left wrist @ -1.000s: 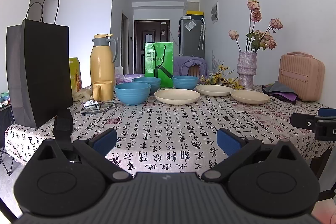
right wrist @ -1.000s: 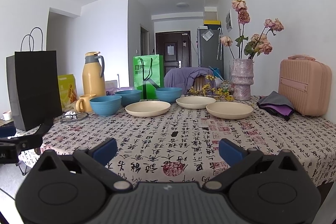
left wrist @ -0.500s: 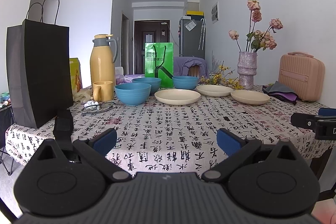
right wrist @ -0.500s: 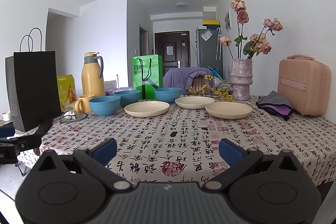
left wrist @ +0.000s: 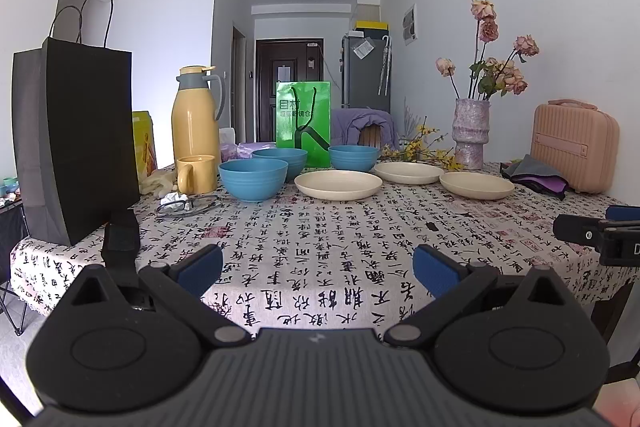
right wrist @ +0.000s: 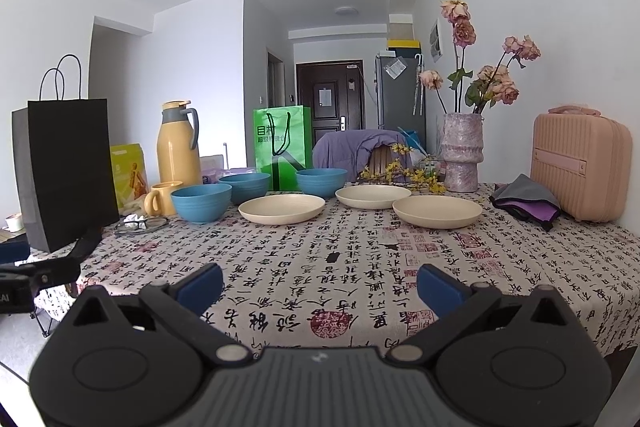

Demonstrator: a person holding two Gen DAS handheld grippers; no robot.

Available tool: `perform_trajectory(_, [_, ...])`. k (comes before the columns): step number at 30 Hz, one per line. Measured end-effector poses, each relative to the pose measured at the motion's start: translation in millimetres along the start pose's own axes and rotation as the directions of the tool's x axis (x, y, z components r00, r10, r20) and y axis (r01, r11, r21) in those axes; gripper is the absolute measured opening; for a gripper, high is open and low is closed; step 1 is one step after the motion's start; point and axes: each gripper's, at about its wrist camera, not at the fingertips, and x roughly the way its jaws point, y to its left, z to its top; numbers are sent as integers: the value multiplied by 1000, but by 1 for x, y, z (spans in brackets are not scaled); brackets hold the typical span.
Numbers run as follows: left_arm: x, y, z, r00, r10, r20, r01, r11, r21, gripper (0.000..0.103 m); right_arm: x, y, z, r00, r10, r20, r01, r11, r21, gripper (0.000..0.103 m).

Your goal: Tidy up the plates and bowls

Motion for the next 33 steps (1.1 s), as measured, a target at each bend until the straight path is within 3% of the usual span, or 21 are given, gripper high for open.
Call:
perform_trajectory(12, [7,-1,1,1000,17,-6,-17,1000,5,103,9,-8,-9,1000,6,-8,-6,999,38,103])
perform_trajectory(21, [29,0,-2,997,73,-30,-73,997,6,103,22,-30,-22,998,-41,-41,44,995,84,103])
perform_trajectory(33, [75,-12,5,997,37,-74,-37,999,3,103,51,-67,-32,988,-125,-92,137,981,137,103])
